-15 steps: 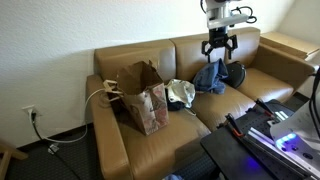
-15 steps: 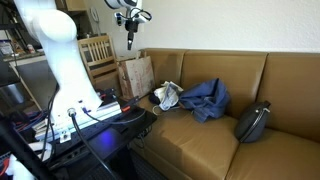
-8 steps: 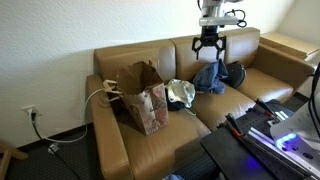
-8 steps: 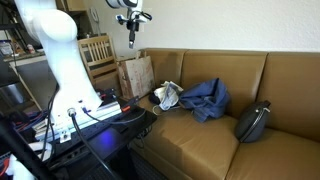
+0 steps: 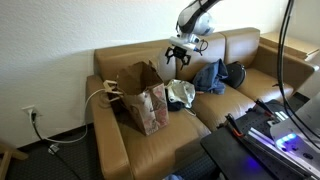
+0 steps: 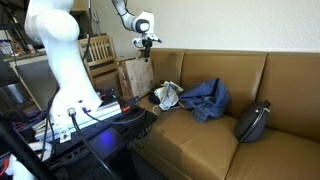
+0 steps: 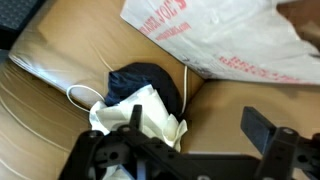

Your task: Pick the white cloth on the couch and put it in the bag

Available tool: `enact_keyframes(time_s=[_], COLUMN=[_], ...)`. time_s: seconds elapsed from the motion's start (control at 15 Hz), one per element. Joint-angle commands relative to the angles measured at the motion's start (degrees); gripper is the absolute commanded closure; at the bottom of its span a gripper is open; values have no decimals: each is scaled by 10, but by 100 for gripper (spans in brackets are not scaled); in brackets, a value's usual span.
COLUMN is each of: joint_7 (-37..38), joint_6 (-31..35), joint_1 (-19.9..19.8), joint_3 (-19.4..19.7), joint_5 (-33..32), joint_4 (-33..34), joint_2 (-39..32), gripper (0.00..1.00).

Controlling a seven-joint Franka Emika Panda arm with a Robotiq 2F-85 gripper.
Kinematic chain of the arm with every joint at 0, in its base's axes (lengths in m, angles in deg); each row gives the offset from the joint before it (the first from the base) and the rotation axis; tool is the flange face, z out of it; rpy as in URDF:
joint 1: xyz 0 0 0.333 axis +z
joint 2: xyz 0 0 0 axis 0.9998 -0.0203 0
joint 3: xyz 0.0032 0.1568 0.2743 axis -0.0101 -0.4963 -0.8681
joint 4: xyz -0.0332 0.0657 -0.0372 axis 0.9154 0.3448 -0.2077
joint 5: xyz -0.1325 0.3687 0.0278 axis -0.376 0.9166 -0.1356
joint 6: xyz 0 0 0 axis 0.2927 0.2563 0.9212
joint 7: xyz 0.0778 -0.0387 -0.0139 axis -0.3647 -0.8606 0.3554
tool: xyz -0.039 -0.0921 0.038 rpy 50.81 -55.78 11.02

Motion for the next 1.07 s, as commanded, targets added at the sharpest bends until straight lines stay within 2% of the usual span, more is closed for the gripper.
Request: enact_keyframes(time_s=[0.0, 0.13, 0.2, 0.27, 0.47, 0.6, 0.73, 0.87, 1.0], joint_7=[82, 148, 153, 125, 147, 232, 304, 371, 408], joint_6=[55, -11, -67, 5, -47, -25, -24, -52, -104], joint_1=[32, 40, 31, 29, 27, 72, 83, 86, 70], joint_3=[52, 79, 71, 63, 65, 118, 148, 170, 166], joint_5=[0, -7, -6, -6, -8, -51, -81, -105, -111], joint_4=[113, 156, 166, 126, 158, 201, 248, 306, 360], joint_2=[-118, -146, -147, -134, -149, -190, -239, -295, -340], gripper=[0, 0, 0, 0, 0, 0, 0, 0, 0])
